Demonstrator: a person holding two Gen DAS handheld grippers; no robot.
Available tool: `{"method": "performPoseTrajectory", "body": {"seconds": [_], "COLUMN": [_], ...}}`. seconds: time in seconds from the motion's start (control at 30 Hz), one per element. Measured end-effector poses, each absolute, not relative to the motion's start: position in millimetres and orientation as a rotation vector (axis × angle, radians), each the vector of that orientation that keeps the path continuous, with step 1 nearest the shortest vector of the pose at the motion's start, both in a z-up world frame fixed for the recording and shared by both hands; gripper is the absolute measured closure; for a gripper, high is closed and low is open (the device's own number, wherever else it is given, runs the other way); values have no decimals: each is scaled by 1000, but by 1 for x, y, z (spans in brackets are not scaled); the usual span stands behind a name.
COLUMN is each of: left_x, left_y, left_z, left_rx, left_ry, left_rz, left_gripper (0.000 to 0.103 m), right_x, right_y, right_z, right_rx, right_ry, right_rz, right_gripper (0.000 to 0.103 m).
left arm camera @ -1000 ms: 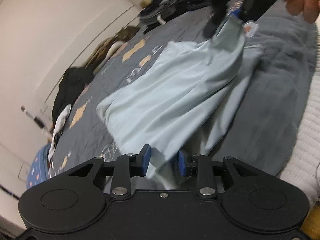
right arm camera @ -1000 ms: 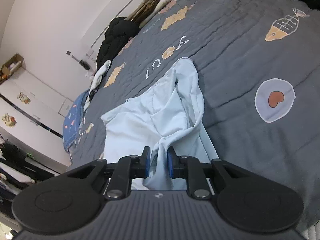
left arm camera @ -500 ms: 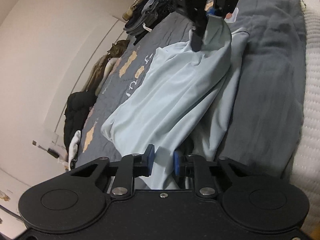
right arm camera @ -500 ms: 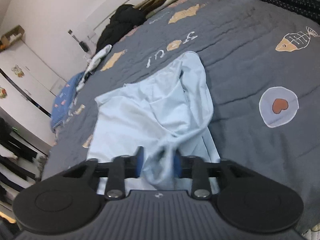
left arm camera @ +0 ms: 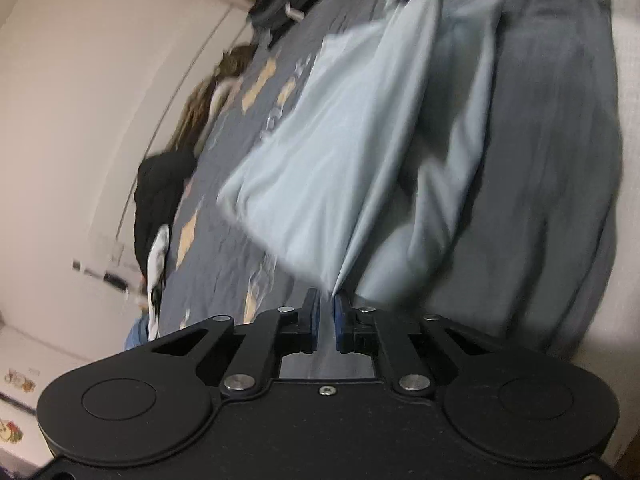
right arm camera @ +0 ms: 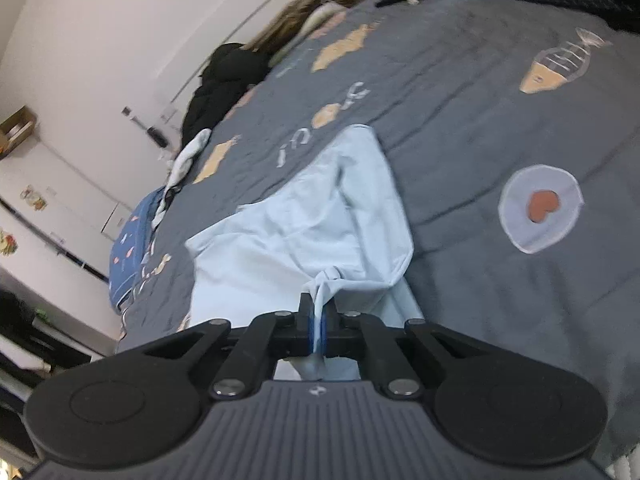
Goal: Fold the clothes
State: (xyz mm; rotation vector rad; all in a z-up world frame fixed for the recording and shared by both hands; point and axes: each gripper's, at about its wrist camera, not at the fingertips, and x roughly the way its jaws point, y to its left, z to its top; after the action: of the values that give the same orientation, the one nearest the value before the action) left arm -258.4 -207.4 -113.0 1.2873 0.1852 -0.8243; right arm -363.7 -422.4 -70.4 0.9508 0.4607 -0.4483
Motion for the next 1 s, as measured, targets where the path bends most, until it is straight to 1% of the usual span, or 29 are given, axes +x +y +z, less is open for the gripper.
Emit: {"method": "performPoseTrajectory", "body": {"seconds": [0.07,0.1,0.17,0.2,0.27,0.3,0.37,0.47,0.5,0.53,0.57,0.63,0.77,0.93,1.0], "left_x": [-257,-258,-262,-264,-270,-274,-277,-277,-276,-276,-276,-273,-277,-279,-277], "left_y": [-200,-199,-203,-207,-211,-213,-219,-228,-229,-227,-223,-211,-187,-181,-180], "left_z": [-113,-112,-103,-99,-95,-94,-99,-115,-122,-128,-131,-127,-117,-103,-91], "left_rx": [1296,1292,1239,1204,1177,1172,1189,1255,1290,1324,1340,1334,1313,1245,1178], "left_ry": [213,214,212,227,208,189,172,160,157,158,172,243,342,337,351], "left_rz": [-834,-839,-833,-833,-844,-852,-862,-867,-865,-865,-869,-873,-911,-904,-918], "left_gripper": [94,91,89,86,77,76,69,67,68,79,93,102,103,101,98], "right_x": [-359,-356,-350,-349,-350,-352,-358,-363,-362,-362,-361,-360,-354,-351,-353], "right_y": [-420,-418,-411,-409,-408,-408,-410,-409,-410,-411,-411,-411,-405,-398,-396], "right_z": [-72,-73,-72,-71,-68,-67,-65,-66,-68,-70,-74,-80,-82,-76,-70], "right_rx": [953,949,898,887,883,889,886,885,884,884,885,884,822,717,666], "right_ry": [482,496,529,536,539,536,536,537,543,551,562,586,623,689,719], "right_rz": [-427,-413,-402,-402,-401,-397,-402,-415,-423,-432,-441,-454,-463,-467,-475], "right_gripper": [100,100,100,100,100,100,100,100,100,100,100,100,100,100,94]}}
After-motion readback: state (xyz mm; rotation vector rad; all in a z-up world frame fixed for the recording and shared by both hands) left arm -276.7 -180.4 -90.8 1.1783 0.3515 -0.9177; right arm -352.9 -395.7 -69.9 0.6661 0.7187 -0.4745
